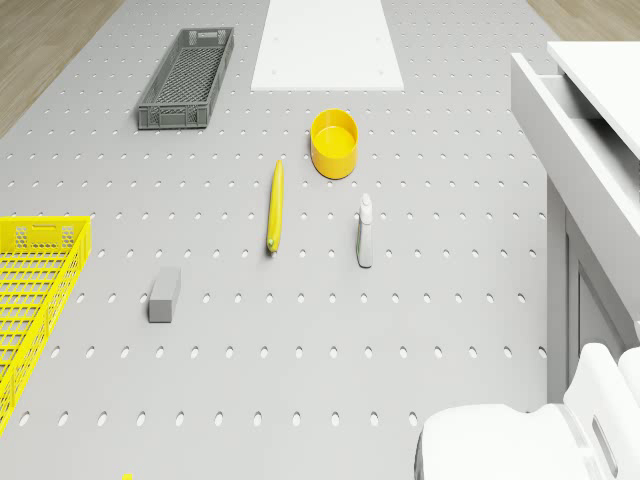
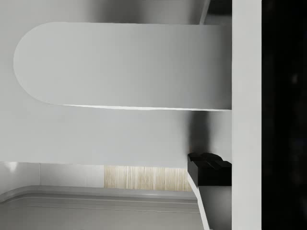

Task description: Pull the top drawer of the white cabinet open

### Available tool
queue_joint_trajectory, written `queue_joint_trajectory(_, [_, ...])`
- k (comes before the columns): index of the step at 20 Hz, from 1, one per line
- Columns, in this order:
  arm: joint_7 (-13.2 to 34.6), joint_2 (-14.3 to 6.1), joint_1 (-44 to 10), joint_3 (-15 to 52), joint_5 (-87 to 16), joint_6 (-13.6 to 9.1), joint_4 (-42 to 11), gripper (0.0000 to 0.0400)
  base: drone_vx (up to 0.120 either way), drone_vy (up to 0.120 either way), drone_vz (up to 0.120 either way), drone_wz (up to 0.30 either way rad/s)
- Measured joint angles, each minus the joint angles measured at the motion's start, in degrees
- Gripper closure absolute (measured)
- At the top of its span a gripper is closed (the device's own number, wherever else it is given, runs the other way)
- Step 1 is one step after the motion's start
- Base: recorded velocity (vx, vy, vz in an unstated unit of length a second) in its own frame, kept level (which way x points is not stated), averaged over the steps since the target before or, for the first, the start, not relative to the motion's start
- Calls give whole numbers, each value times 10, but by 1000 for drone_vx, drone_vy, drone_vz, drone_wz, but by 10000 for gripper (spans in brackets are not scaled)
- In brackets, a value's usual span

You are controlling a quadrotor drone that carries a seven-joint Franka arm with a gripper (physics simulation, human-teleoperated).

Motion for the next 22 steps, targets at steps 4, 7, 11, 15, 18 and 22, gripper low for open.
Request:
queue_joint_trajectory(4, [24,-24,-3,-15,-3,-9,-9,235,0,0,0,0])
queue_joint_trajectory(7, [22,-37,-9,-26,-6,-21,-19,266,0,0,0,0])
queue_joint_trajectory(11, [26,-54,-19,-45,-23,-40,-33,271,0,0,0,0])
queue_joint_trajectory(15, [28,-71,-28,-68,-47,-61,-44,262,0,0,0,0])
queue_joint_trajectory(18, [64,-87,-35,-84,-72,-75,-46,213,0,0,0,0])
queue_joint_trajectory(22, [31,-94,-41,-113,-92,-96,-59,266,0,0,0,0])
